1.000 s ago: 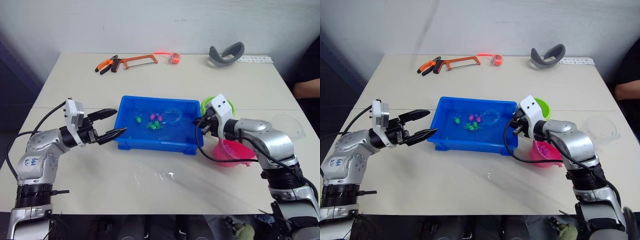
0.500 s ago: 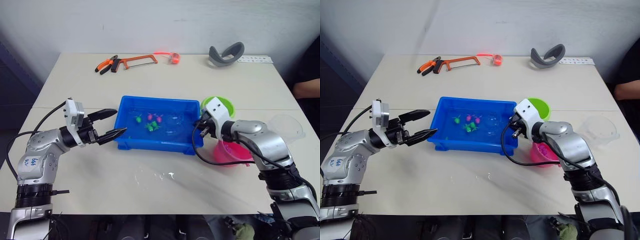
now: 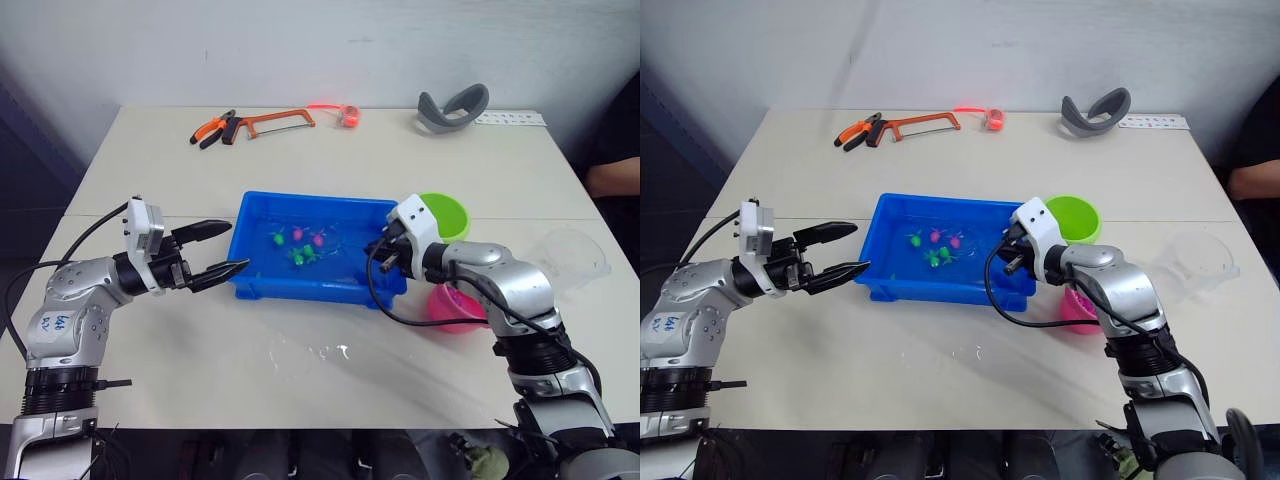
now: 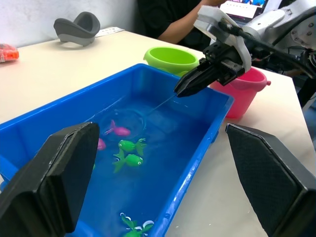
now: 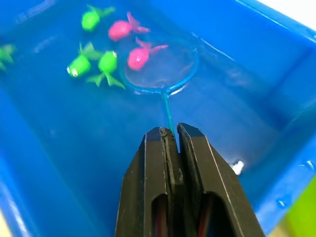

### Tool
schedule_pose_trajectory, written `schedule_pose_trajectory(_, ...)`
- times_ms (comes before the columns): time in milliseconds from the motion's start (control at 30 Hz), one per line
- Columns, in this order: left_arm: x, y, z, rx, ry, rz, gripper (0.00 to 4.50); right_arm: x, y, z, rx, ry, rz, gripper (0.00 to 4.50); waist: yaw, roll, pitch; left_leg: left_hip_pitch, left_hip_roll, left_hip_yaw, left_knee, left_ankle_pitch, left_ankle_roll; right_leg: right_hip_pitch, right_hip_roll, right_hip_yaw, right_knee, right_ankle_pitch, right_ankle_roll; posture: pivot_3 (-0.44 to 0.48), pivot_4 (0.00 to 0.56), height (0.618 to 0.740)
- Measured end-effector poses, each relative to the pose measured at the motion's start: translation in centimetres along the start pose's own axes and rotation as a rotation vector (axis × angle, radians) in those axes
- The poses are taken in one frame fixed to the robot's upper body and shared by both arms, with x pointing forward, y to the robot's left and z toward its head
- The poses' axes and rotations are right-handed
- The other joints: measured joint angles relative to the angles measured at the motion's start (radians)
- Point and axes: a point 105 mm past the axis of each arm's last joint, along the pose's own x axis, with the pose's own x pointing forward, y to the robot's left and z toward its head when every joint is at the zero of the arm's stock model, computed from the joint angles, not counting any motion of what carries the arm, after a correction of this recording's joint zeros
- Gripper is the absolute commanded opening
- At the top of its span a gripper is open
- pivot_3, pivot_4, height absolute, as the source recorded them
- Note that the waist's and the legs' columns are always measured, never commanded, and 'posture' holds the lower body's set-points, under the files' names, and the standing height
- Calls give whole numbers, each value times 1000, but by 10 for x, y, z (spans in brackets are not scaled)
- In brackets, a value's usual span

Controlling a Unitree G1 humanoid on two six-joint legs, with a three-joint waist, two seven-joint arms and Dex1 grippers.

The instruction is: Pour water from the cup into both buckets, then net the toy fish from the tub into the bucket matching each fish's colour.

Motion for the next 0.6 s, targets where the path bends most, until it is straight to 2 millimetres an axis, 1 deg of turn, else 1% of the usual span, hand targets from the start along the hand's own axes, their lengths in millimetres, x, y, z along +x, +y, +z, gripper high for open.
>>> schedule_pose_trajectory(100,-3,1,3,18,16,-21,4454,-7,-1,5,61,-27,19,0,0,0,0,0,0,0,0,0,0,0,0,0,0,0,0,0,150,740)
schedule_pose_trajectory(200,-6,2,5,26,26,-43,4454,-15,3,15,104,-72,64,0,-1,0,0,0,0,0,0,0,0,0,0,0,0,0,0,0,150,740)
schedule_pose_trajectory(300,-3,1,12,47,23,-85,4454,-25,9,20,144,-96,119,0,1,0,0,0,0,0,0,0,0,0,0,0,0,0,0,0,150,740)
schedule_pose_trajectory(400,0,0,18,65,20,-114,4454,-35,14,22,146,-98,156,0,1,0,0,-1,0,0,0,0,0,0,0,0,0,0,0,0,150,740)
schedule_pose_trajectory(467,2,0,23,68,13,-133,4454,-50,14,25,120,-114,166,0,1,0,0,-1,-1,0,0,0,0,0,0,0,0,0,0,0,150,740)
schedule_pose_trajectory(533,6,-2,24,65,15,-156,4454,-60,13,27,96,-125,164,0,1,0,0,-1,-1,0,0,0,0,0,0,0,0,0,0,0,150,740)
schedule_pose_trajectory(600,12,-5,26,64,10,-188,4454,-76,12,25,77,-134,156,0,4,0,0,-1,-1,0,0,0,0,0,0,0,0,0,0,0,150,740)
